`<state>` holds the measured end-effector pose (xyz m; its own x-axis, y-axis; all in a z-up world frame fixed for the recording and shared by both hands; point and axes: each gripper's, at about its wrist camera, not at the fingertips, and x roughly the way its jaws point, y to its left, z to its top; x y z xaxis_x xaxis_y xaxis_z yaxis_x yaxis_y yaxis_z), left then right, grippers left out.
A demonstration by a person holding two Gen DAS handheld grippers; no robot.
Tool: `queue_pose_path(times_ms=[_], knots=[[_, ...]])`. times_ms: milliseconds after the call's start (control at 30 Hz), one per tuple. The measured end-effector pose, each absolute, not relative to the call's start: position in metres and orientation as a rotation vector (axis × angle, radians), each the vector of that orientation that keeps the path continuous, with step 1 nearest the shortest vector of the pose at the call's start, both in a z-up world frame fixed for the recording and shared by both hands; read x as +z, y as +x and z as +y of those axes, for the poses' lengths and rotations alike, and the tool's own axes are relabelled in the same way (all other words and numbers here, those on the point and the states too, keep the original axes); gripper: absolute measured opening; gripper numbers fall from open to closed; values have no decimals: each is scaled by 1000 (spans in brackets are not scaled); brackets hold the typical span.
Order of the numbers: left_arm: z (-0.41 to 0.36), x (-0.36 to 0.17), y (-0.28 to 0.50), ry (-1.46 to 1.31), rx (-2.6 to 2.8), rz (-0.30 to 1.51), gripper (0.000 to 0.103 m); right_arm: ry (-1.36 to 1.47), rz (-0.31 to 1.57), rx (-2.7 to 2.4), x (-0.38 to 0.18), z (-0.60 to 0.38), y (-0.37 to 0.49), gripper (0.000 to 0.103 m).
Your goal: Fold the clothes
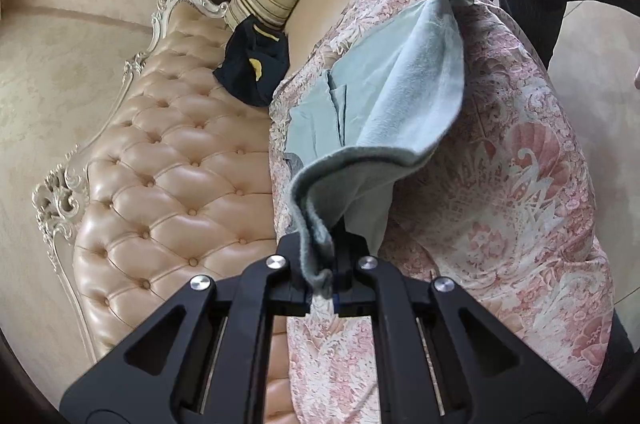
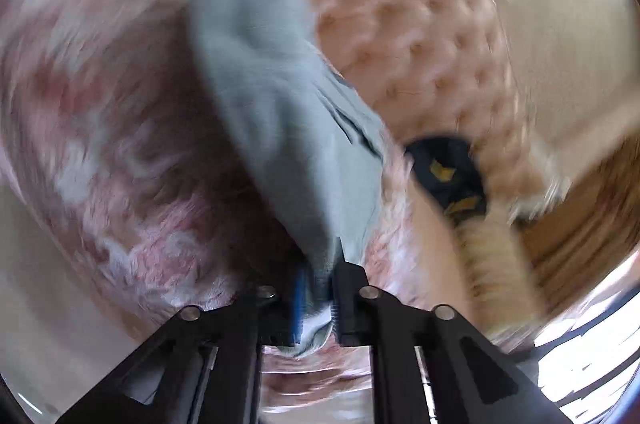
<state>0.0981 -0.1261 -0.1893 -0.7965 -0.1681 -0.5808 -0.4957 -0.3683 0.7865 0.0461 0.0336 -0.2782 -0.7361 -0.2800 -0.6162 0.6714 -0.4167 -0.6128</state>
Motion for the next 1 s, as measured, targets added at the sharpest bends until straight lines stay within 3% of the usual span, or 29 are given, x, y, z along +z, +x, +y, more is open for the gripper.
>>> queue_pose_path(times_ms=[67,200,467,633,1000], knots=[[-128,-191,95,-901,2281,1607,8,686,961,-2173,-260,50,28,8],[-131,-189,87,-941,2332,1515,8,814,748,-2085,-245,69,3,8],[-155,-179,76,-1088,2489,1081,8,1087,90,-1939,-225,111,-63,7],[-173,-168,71,-1117,2573,903,8,1117,58,-1923,-200,99,-84,5],[-282,-160,-6,-1304,2675,235,8,1178,333,-1830,-124,-7,-198,5]])
